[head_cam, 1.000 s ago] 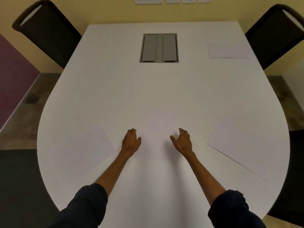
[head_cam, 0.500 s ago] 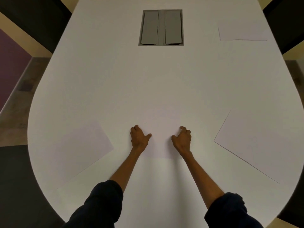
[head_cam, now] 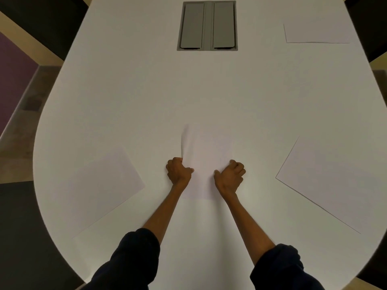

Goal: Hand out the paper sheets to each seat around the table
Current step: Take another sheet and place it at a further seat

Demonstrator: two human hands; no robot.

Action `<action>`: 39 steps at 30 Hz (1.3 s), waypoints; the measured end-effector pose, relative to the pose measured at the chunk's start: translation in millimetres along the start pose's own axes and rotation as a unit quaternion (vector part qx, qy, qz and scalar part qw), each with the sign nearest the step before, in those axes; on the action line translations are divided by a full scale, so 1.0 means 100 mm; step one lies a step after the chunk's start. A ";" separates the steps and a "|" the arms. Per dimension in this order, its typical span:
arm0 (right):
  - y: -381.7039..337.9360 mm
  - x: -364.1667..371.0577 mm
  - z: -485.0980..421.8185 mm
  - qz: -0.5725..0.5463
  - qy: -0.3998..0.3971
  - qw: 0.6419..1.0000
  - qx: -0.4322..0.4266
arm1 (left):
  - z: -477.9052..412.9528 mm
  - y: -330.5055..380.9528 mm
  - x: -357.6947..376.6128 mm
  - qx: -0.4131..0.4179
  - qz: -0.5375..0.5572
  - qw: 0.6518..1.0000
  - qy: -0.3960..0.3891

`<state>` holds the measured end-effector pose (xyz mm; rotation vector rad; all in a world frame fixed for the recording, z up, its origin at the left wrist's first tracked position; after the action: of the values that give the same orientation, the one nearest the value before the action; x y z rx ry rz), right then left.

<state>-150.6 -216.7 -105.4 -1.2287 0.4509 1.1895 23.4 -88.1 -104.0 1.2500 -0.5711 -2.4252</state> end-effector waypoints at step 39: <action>-0.60 -0.62 0.72 -0.480 -0.120 0.868 -0.043 | 0.76 -0.23 -1.38 0.106 0.367 0.914 -0.135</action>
<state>-144.1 -173.4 -2.1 -1.1278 -0.3988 0.4721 33.8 12.6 19.3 0.5871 -1.1653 -1.9131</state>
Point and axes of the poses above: each hand's wrist, its own z-axis away from the middle knuckle, its own x-axis out of the palm, y = z × x, the point moved 8 cm from there along -z, towards the middle knuckle, and after that the axes turned 7 degrees about -x, right-handed, at the moved point
